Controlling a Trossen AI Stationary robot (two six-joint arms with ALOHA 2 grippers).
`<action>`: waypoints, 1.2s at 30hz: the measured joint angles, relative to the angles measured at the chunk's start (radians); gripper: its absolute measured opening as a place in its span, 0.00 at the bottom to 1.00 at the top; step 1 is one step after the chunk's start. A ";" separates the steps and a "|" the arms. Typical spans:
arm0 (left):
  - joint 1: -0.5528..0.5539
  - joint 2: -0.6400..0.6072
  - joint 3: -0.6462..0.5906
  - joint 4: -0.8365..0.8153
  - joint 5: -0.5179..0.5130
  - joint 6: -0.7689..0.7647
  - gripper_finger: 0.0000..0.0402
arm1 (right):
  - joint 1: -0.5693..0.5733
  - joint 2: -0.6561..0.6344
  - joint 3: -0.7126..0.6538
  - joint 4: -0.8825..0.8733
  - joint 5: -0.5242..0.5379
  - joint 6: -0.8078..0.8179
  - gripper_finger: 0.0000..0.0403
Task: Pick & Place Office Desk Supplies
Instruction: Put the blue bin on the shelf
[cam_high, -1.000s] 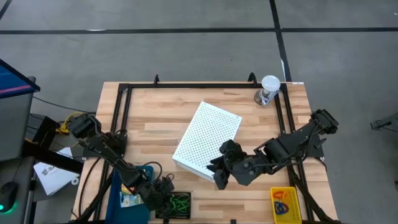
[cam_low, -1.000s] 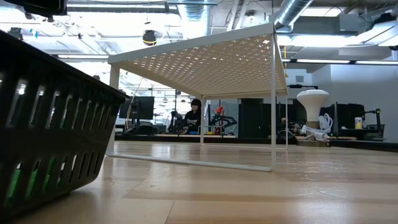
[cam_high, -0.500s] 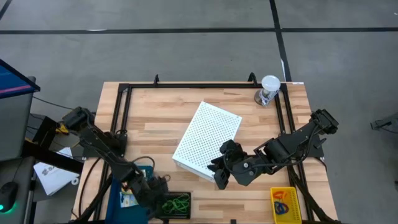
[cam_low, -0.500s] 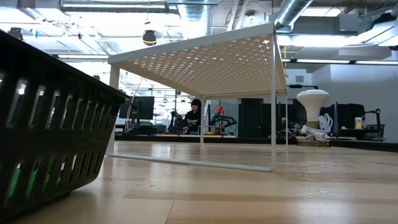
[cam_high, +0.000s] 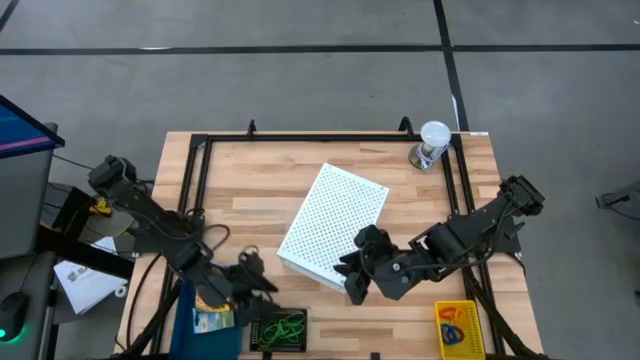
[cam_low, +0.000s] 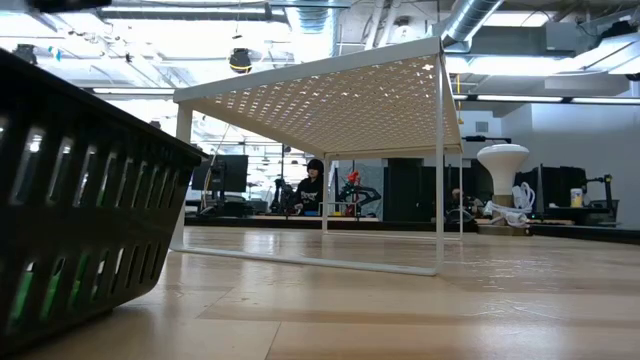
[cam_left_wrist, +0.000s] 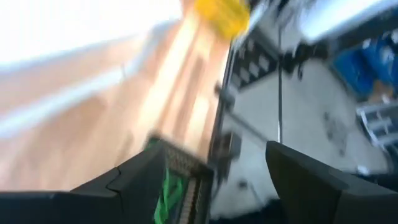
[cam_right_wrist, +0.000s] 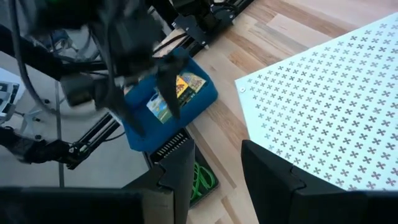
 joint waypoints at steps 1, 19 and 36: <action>0.000 -0.019 0.000 -0.004 -0.037 0.012 0.67 | 0.000 0.000 0.000 -0.002 0.000 0.000 0.32; 0.013 -0.184 0.000 -0.786 0.257 -0.119 0.62 | 0.036 0.000 0.000 -0.108 -0.012 0.075 0.32; 0.197 -0.071 0.000 -0.931 0.519 0.172 0.62 | 0.011 0.000 0.000 -0.115 -0.019 0.067 0.32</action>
